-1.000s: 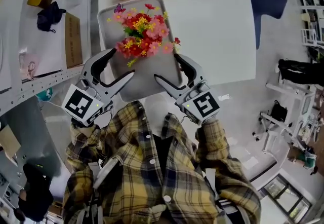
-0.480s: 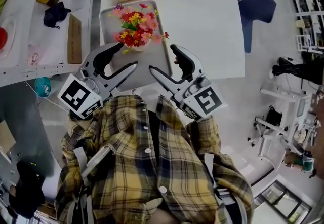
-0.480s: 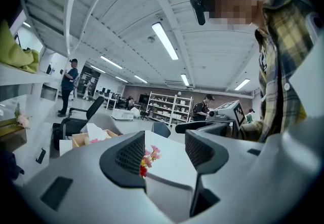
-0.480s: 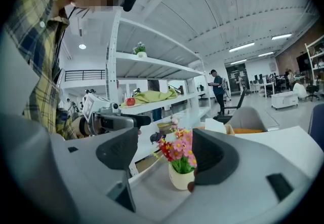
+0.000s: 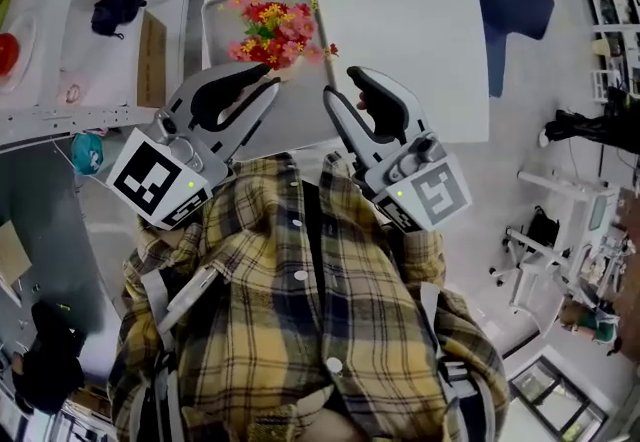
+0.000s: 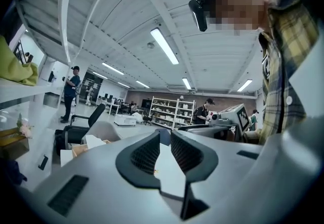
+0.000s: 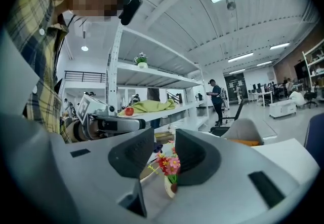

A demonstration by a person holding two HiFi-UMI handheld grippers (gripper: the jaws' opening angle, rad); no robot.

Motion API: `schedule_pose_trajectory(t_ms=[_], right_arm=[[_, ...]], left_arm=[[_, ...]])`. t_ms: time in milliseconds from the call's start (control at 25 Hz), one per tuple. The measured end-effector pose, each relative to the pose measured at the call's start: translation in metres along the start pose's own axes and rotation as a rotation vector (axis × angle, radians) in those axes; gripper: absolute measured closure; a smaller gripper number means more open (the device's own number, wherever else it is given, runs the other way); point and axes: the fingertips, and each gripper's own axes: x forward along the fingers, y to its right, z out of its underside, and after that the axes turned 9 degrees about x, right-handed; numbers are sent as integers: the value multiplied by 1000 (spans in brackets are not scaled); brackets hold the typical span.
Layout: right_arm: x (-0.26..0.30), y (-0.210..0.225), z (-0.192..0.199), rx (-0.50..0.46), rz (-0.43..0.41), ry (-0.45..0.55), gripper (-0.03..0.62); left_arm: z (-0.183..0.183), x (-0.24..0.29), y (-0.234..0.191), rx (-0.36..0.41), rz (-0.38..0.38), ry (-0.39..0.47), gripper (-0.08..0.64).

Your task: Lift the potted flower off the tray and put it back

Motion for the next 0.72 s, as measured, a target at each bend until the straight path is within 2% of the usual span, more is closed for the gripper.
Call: schedule_pose_trajectory(t_ms=[80,240,400,720], right_arm=[[1,1,1,-6,5,-8,522],[4,0,-2,-16,6,-1,582],[4,-1,-4,-25,-1,-1,594],[7,-5,-5,25,-33,-8,595]], left_arm=[[1,2,0,-6,-7,-10,486],[3,5,-3,-17,-24,-23,535],[4,5,-2,-31,-20,-27,552],[2,6,-1,-24,-9,-29,552]])
